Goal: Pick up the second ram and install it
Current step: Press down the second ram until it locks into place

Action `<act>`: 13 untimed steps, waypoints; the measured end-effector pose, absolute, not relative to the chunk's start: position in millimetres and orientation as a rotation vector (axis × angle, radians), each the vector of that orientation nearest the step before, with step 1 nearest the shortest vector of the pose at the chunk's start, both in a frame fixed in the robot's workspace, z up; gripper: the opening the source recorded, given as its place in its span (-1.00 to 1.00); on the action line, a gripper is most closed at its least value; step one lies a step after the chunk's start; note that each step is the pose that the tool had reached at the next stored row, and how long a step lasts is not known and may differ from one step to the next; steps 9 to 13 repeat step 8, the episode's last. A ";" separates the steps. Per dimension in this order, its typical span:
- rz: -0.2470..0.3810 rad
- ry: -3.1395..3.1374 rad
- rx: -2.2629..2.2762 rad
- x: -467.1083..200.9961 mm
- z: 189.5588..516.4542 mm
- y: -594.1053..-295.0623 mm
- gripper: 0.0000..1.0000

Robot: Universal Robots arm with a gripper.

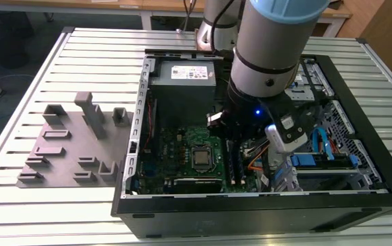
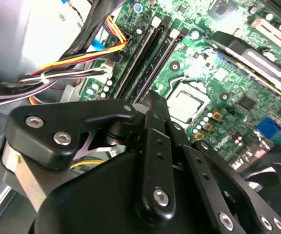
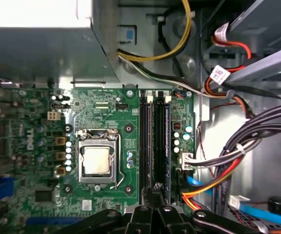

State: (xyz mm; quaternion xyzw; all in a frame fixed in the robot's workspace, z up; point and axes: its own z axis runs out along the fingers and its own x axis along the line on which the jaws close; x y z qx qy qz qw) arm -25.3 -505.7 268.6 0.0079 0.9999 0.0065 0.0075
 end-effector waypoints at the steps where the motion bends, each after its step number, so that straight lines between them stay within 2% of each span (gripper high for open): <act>1: 0.020 3.126 0.025 -25.3 268.6 -505.7 -0.85; 13: 0.020 3.126 0.025 -25.3 268.7 -505.7 -0.85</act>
